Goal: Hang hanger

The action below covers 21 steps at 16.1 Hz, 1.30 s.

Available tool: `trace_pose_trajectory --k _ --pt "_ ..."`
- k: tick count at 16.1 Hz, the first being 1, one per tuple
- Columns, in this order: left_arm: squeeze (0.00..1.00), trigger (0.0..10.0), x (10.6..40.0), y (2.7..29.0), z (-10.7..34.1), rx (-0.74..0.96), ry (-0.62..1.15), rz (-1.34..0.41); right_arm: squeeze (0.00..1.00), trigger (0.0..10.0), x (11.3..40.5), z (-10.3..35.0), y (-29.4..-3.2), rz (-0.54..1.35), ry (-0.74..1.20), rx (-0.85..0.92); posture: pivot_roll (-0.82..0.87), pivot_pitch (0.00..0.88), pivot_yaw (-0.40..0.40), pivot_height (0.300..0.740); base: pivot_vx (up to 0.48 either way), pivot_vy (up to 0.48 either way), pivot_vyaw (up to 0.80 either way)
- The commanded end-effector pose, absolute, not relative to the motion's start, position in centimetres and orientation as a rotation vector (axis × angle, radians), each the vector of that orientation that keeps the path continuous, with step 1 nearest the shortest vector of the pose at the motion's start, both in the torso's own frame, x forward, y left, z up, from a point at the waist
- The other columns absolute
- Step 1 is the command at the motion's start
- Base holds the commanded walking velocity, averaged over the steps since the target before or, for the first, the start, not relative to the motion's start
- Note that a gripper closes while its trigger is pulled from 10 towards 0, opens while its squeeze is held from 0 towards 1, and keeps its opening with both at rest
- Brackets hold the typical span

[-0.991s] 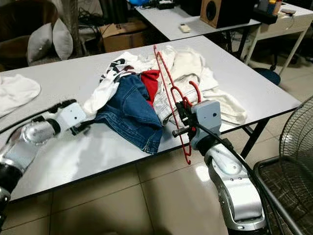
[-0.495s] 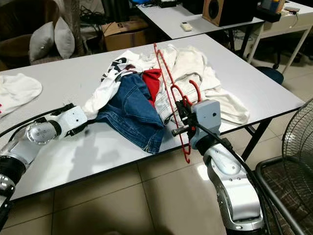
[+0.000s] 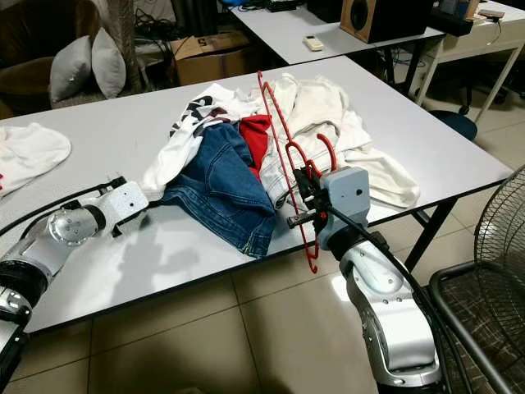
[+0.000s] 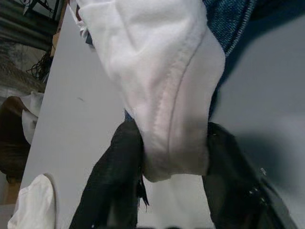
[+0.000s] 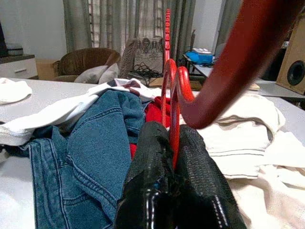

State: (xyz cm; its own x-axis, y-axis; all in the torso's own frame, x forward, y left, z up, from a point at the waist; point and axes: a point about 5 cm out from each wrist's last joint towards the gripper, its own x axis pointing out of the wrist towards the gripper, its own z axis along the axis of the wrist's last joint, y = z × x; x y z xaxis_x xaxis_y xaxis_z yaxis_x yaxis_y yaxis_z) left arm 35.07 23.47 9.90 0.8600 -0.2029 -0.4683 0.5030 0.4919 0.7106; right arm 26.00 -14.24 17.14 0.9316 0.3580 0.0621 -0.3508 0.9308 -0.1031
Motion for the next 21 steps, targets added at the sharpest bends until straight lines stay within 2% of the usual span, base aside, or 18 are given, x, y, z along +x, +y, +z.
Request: trace_pose_trajectory --k 1,12,17,20,21 --pt "0.00 0.0 35.5 23.6 10.6 0.966 0.324 -0.423 0.00 10.0 26.2 17.4 -13.9 0.368 -0.100 -0.096 -0.11 0.000 0.114 0.740 0.000 0.000 0.00" --pt "0.00 0.0 35.1 24.4 11.3 0.930 0.296 -0.451 0.00 10.0 26.1 17.3 -13.9 0.369 -0.096 -0.100 -0.10 0.000 0.113 0.740 0.000 0.000 0.00" --pt "0.00 0.0 35.0 25.7 13.6 0.866 0.265 -0.481 0.00 10.0 26.1 17.4 -14.1 0.388 -0.104 -0.112 -0.09 0.000 0.111 0.740 0.000 0.000 0.00" --pt "0.00 0.0 36.2 25.4 18.3 0.558 0.108 -0.418 0.00 10.0 25.0 18.0 -13.8 0.552 -0.126 -0.123 -0.09 0.000 0.113 0.740 0.000 0.000 0.00" --pt "0.00 0.0 36.2 25.4 18.3 0.558 0.108 -0.418 0.00 10.0 25.0 18.0 -13.8 0.552 -0.126 -0.123 -0.09 0.000 0.113 0.740 0.000 0.000 0.00"
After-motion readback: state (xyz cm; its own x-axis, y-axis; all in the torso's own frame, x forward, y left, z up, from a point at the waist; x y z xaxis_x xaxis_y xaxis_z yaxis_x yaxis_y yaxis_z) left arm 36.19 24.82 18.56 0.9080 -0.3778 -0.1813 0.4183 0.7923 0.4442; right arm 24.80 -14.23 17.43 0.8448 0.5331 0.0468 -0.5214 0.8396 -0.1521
